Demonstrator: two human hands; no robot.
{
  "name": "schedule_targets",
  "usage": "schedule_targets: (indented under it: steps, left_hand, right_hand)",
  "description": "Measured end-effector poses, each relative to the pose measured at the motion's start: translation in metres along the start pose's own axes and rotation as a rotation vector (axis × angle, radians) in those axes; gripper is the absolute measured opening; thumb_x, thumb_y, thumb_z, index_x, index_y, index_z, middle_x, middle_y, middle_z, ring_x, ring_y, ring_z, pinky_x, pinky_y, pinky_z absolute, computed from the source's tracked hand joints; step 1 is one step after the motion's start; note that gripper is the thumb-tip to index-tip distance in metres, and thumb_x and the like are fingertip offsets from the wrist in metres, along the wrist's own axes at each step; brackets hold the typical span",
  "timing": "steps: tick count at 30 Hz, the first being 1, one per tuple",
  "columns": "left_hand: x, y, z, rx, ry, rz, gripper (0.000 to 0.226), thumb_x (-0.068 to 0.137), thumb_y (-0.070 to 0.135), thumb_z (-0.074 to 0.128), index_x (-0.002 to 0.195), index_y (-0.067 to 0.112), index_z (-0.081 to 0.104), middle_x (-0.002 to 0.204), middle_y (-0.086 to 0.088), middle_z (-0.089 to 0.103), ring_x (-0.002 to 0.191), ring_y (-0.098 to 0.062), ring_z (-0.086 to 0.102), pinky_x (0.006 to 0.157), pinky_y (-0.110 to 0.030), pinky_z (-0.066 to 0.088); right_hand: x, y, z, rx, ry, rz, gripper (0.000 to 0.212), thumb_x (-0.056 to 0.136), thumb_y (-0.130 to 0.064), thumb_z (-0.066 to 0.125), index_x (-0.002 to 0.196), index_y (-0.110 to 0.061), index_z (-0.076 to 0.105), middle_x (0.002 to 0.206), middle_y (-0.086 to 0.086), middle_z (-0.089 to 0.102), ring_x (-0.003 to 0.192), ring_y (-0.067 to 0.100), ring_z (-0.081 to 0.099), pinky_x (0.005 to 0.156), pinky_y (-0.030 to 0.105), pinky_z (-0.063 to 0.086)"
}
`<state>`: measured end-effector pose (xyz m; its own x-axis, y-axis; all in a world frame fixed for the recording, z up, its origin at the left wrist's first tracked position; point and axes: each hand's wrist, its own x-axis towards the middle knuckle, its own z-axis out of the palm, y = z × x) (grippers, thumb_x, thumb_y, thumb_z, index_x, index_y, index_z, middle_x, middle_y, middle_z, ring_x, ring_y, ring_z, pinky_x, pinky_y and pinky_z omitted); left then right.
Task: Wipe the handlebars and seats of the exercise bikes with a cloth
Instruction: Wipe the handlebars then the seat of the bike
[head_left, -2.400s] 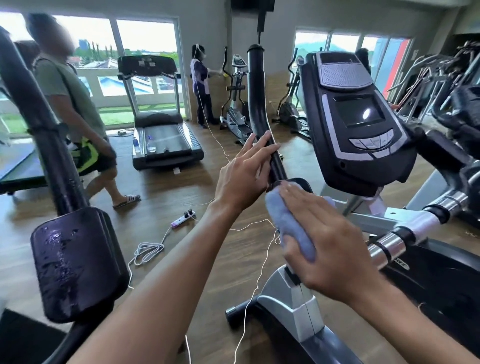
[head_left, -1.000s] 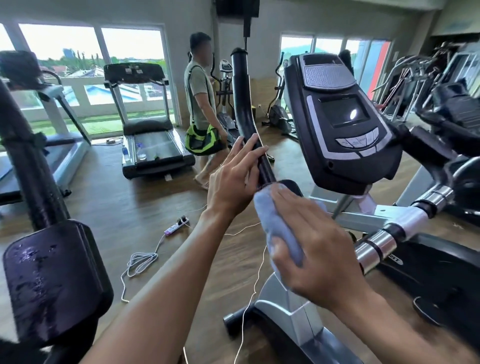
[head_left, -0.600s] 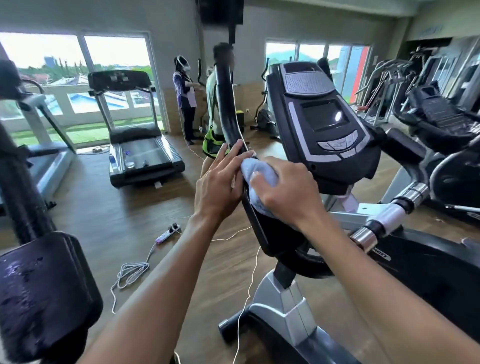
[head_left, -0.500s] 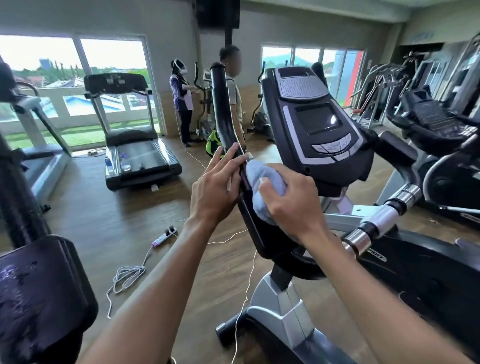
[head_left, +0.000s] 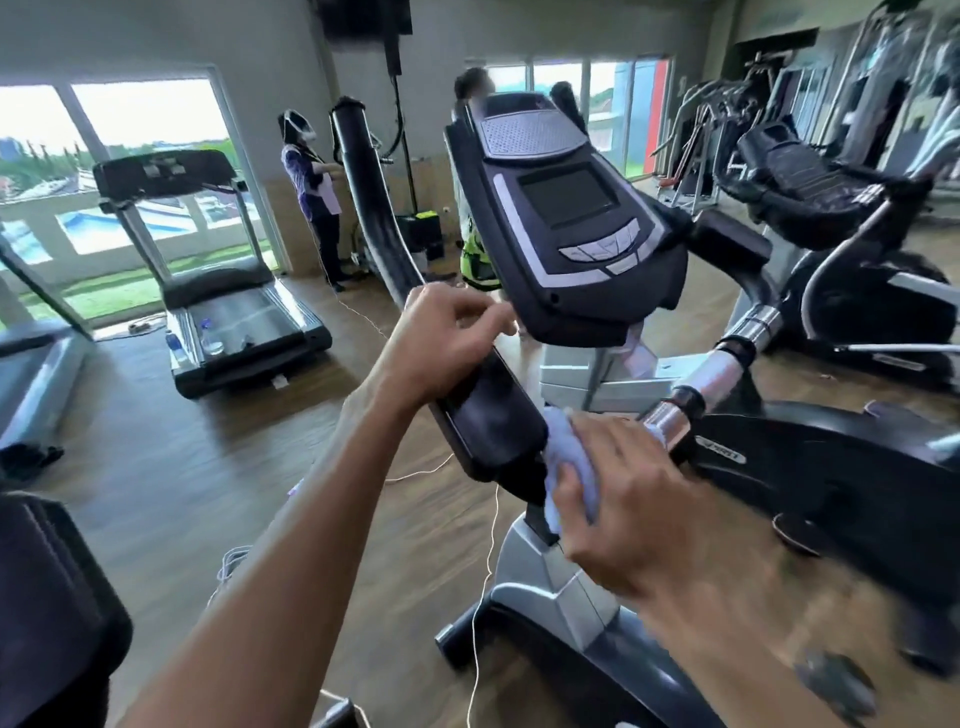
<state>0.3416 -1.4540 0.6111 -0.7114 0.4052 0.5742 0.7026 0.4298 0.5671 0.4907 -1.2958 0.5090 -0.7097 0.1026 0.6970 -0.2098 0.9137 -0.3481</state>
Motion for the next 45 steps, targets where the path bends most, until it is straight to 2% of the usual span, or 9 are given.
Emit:
schedule_targets:
  steps: [2,7,13,19,25,32,36,41,45]
  left_hand:
    - [0.001,0.008,-0.003,-0.002,-0.118,-0.038,0.036,0.092,0.044,0.059,0.073,0.022,0.081,0.072,-0.005,0.076,0.075,-0.026,0.072,0.074,-0.04,0.054]
    - [-0.007,0.027,-0.009,0.015,-0.149,-0.083,0.04,0.102,0.029,0.059,0.074,0.011,0.082,0.053,-0.003,0.065,0.038,-0.003,0.045,0.043,-0.013,0.034]
    - [-0.011,0.031,-0.007,-0.017,-0.118,-0.147,0.04,0.101,0.028,0.06,0.071,0.013,0.082,0.053,-0.001,0.066,0.037,-0.006,0.042,0.04,-0.012,0.031]
    - [-0.012,0.034,-0.008,-0.012,-0.106,-0.167,0.042,0.101,0.03,0.06,0.069,0.015,0.082,0.055,-0.005,0.069,0.035,-0.005,0.04,0.04,-0.012,0.03]
    - [-0.014,0.036,-0.007,-0.019,-0.096,-0.173,0.04,0.1,0.028,0.061,0.068,0.015,0.082,0.055,-0.004,0.069,0.037,-0.002,0.042,0.043,-0.01,0.031]
    - [-0.014,0.039,-0.006,-0.018,-0.082,-0.195,0.04,0.099,0.028,0.061,0.066,0.017,0.081,0.055,-0.008,0.067,0.038,-0.007,0.039,0.043,-0.012,0.029]
    - [-0.014,0.037,-0.005,0.018,-0.071,-0.184,0.039,0.098,0.03,0.062,0.065,0.021,0.081,0.057,-0.012,0.066,0.042,-0.009,0.041,0.047,-0.015,0.031]
    - [-0.014,0.035,-0.007,0.014,-0.086,-0.188,0.037,0.098,0.03,0.062,0.068,0.022,0.082,0.056,-0.005,0.066,0.045,-0.009,0.04,0.05,-0.016,0.032]
    - [-0.014,0.034,-0.006,0.013,-0.079,-0.195,0.037,0.098,0.03,0.062,0.068,0.021,0.082,0.055,-0.004,0.066,0.041,-0.008,0.039,0.046,-0.014,0.03]
  right_hand:
    - [0.004,-0.003,-0.001,-0.03,-0.061,-0.065,0.043,0.088,-0.033,0.046,0.111,-0.006,0.07,0.099,0.01,0.071,0.091,0.033,0.066,0.084,0.046,0.055]
    - [0.044,-0.002,-0.019,-0.135,-0.359,-0.007,0.035,0.083,-0.047,0.032,0.066,-0.019,0.044,0.065,-0.001,0.05,0.074,0.034,0.051,0.062,0.037,0.029]
    - [-0.008,-0.014,-0.013,-0.027,-0.132,-0.027,0.033,0.086,-0.033,0.043,0.095,-0.012,0.066,0.088,0.004,0.066,0.084,0.028,0.057,0.079,0.04,0.041]
    - [0.054,0.006,-0.018,0.009,-0.459,-0.023,0.035,0.083,-0.044,0.031,0.063,-0.018,0.041,0.063,0.001,0.046,0.076,0.034,0.052,0.063,0.04,0.031]
    - [-0.003,-0.009,-0.012,-0.001,-0.129,-0.036,0.027,0.086,-0.029,0.04,0.084,-0.015,0.062,0.082,0.003,0.065,0.078,0.027,0.056,0.072,0.039,0.043]
    - [0.064,0.005,-0.016,0.037,-0.48,0.042,0.038,0.083,-0.042,0.033,0.06,-0.013,0.04,0.061,0.004,0.044,0.073,0.035,0.048,0.06,0.042,0.03]
    - [0.025,0.0,-0.015,0.025,-0.246,-0.039,0.034,0.084,-0.043,0.031,0.067,-0.019,0.048,0.067,0.001,0.054,0.072,0.034,0.054,0.064,0.043,0.042]
    - [0.03,0.028,-0.018,0.037,-0.239,-0.218,0.032,0.082,-0.041,0.04,0.072,-0.014,0.055,0.067,0.004,0.058,0.064,0.033,0.056,0.055,0.041,0.046]
    - [0.05,0.071,-0.035,0.094,-0.008,0.057,0.035,0.081,-0.04,0.032,0.062,-0.017,0.05,0.055,0.002,0.05,0.058,0.03,0.049,0.055,0.036,0.032]
